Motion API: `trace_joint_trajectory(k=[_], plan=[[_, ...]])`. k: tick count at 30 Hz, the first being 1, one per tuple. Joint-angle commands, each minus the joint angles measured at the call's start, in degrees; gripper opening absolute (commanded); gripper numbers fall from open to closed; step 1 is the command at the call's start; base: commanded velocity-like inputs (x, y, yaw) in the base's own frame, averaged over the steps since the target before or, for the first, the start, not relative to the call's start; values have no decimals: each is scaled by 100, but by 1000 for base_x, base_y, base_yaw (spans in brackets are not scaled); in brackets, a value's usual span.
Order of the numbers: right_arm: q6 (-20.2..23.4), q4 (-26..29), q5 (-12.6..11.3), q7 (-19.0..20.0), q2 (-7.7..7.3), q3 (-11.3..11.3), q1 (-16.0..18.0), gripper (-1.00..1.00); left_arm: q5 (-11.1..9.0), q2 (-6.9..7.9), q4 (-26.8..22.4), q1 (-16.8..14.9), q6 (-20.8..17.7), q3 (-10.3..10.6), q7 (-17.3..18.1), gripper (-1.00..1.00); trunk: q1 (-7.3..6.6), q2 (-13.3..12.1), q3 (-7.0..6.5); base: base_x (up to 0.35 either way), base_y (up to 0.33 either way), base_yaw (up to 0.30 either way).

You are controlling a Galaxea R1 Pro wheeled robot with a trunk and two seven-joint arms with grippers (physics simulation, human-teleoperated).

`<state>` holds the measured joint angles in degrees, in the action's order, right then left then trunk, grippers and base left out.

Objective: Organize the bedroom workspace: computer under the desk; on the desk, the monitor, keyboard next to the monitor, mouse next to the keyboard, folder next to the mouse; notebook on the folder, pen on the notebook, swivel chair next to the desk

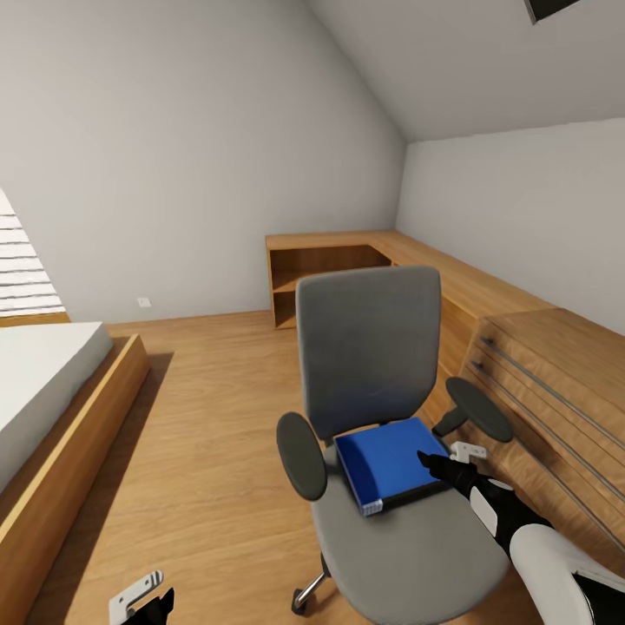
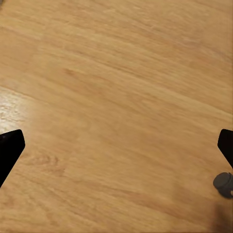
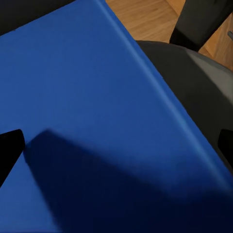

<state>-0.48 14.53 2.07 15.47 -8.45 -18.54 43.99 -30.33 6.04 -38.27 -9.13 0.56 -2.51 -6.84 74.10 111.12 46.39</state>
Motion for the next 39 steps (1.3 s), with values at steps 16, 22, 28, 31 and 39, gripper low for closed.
trace_joint_trajectory(k=[16, 22, 28, 31, 39], plan=[[-5, -3, 22, 35, 1, -45, 5, 100, -70, 18, -5, -1, 8, 5, -29, 100, 22, 44, 23, 0, 0, 0], [-5, -3, 22, 35, 5, -44, 5, 100, -74, 20, -1, -1, 8, 5, -18, 100, 22, 44, 23, 0, 0, 0], [-5, -3, 23, 33, 10, -44, 5, 100, -78, 24, 11, -1, 13, -2, -12, 100, 22, 44, 23, -1, 0, 0], [-5, -3, 22, 32, 10, -44, 5, 100, -80, 27, 12, -1, 11, -3, -10, 100, 22, 44, 23, -91, 0, 0], [-5, -6, 24, 27, 10, -44, 5, 100, -84, 29, 13, -1, 6, -3, -11, 100, 22, 44, 23, -234, 0, 0]])
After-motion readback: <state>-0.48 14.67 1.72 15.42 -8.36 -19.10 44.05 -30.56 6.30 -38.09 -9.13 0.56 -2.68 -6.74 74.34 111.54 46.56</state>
